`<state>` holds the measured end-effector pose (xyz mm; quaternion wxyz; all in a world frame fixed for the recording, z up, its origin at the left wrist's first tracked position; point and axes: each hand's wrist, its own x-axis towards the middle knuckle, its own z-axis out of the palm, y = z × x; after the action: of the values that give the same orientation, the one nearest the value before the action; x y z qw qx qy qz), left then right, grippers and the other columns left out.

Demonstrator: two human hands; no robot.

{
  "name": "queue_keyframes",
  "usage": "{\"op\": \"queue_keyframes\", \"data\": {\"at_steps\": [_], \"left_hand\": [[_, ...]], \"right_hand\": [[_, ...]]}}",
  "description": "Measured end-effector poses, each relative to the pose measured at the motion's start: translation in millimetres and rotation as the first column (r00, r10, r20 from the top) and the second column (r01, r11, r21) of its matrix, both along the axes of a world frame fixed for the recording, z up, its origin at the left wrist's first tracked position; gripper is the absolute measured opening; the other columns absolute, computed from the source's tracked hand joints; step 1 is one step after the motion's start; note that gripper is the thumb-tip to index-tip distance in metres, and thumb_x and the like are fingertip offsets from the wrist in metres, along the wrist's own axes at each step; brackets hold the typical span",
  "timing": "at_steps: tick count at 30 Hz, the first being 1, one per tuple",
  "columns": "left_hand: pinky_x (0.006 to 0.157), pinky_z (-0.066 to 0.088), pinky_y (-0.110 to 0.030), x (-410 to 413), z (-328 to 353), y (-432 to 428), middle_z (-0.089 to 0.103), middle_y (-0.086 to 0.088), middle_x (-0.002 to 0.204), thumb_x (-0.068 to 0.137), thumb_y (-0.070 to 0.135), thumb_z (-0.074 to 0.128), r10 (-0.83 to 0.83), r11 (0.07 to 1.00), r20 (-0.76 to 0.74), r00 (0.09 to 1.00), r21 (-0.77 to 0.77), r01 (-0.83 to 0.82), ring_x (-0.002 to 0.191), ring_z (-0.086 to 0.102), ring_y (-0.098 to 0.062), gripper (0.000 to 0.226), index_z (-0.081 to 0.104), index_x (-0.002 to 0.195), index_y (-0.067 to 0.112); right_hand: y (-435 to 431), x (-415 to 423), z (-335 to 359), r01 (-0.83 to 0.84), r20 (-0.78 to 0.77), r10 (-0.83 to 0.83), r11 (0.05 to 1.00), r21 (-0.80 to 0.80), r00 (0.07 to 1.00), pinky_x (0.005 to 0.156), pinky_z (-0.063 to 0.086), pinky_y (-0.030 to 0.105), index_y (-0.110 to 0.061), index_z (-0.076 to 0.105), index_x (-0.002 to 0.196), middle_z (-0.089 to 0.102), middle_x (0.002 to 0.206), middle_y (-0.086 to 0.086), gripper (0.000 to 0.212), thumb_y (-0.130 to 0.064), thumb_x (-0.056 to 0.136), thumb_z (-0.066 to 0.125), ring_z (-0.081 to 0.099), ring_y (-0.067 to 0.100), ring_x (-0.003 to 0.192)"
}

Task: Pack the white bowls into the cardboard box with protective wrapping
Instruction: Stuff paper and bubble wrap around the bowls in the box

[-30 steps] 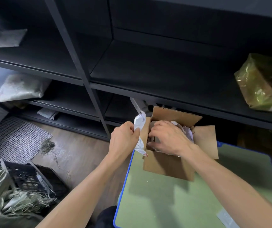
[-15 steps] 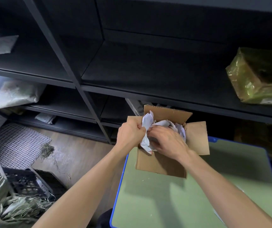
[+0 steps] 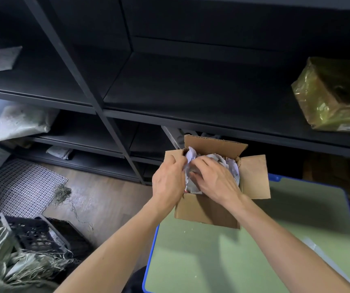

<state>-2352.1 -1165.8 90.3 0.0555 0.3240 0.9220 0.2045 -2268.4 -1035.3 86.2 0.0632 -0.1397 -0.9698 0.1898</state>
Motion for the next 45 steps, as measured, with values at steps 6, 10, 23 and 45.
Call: {"op": "queue_keyframes", "data": {"at_steps": [6,10,23,45], "left_hand": [[0.059,0.044,-0.031,2.9,0.8,-9.5,0.054,0.001,0.098,0.098,0.031,0.049,-0.127,0.988,-0.118,0.985,-0.103,0.115,0.079,0.054,-0.019,0.021,0.066,0.108,0.023],[0.069,0.042,-0.031,-3.7,4.1,-26.3,0.038,0.003,0.097,0.094,0.036,0.053,-0.248,0.96,0.055,0.967,-0.121,0.253,0.085,0.043,-0.019,0.028,0.059,0.117,0.022],[0.074,0.046,-0.034,-22.4,14.4,2.0,0.043,-0.01,0.127,0.081,0.041,0.073,-0.283,0.891,0.054,0.957,-0.355,0.284,0.106,0.052,-0.027,0.066,0.04,0.135,0.021],[0.075,0.047,-0.037,-46.4,17.9,25.3,0.041,-0.01,0.128,0.086,0.029,0.069,-0.396,0.776,0.095,0.914,-0.497,0.388,0.105,0.055,-0.029,0.062,0.042,0.14,0.02]], "right_hand": [[-0.3,-14.3,-2.1,0.022,0.071,-0.041,0.97,0.243,0.997,0.092,0.052,0.04,-0.018,0.057,0.133,0.052,0.138,-0.001,0.044,-0.043,0.096,0.056,0.05,0.022,0.124],[2.4,-18.7,-9.1,0.004,0.15,-0.038,0.975,0.22,0.988,0.104,0.045,0.036,-0.021,0.051,0.14,0.051,0.143,-0.007,0.051,-0.05,0.098,0.046,0.046,0.016,0.131],[2.2,-12.6,4.5,-0.054,0.151,0.037,0.993,0.105,0.988,0.114,0.034,0.035,-0.023,0.044,0.148,0.039,0.157,-0.007,0.052,-0.043,0.1,0.048,0.03,0.011,0.145],[-10.8,-18.0,3.8,-0.075,0.275,0.02,0.979,0.191,0.961,0.118,0.026,0.036,-0.019,0.049,0.142,0.04,0.154,-0.003,0.08,-0.058,0.075,0.068,0.027,0.015,0.145]]}}
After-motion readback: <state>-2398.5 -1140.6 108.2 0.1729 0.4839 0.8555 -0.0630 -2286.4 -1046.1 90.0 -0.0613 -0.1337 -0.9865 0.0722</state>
